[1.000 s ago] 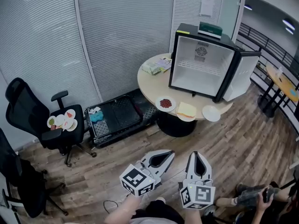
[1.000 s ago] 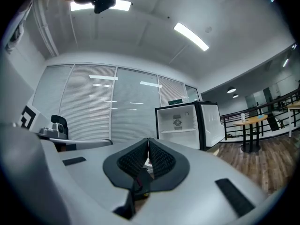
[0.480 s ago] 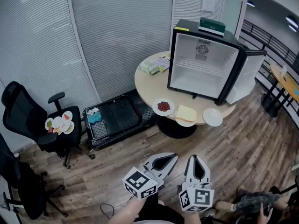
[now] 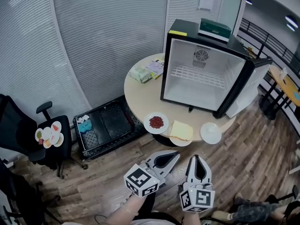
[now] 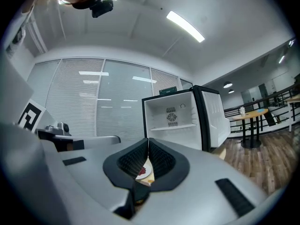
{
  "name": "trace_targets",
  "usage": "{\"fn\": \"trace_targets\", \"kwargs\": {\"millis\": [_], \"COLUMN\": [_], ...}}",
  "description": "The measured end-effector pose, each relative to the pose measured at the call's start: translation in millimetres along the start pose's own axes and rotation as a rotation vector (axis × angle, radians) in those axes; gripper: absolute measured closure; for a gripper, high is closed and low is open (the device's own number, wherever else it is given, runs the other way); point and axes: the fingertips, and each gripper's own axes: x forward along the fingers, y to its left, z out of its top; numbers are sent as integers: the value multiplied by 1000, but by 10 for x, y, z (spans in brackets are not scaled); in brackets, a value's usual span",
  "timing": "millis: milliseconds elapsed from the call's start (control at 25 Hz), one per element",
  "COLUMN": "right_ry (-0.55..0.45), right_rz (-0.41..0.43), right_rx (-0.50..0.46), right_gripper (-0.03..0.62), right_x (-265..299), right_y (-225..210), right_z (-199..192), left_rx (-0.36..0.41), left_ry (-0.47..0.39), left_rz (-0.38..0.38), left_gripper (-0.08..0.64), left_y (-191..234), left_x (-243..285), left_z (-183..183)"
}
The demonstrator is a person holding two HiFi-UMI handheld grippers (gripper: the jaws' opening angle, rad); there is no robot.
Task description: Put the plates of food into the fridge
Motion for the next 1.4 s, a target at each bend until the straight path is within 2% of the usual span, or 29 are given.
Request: {"fn": "trace_targets", "kwargs": {"millis": [280, 680, 840, 1000, 1400], "right_ry": [0, -4, -30, -25, -7], "right_rz": [-22, -101, -135, -168, -277], "right_rx": [13, 31, 70, 92, 217], "right_gripper": [583, 583, 583, 583, 582], "right_x": [799, 1539, 1697, 1711, 1477], "right_y": [-168, -451, -566, -680, -1258], "right_z": [34, 51, 65, 1, -67], "left_rx": [6, 14, 25, 3, -54], "left_ry": [25, 65, 77, 91, 170], "left_rz": [-28, -107, -155, -190, -301], "left_gripper": [555, 555, 555, 555, 555], "left_y": [661, 1216, 1318, 1348, 999], "left_x": [524, 1097, 1260, 1379, 1747], "left_z": [138, 197, 198, 119, -151]}}
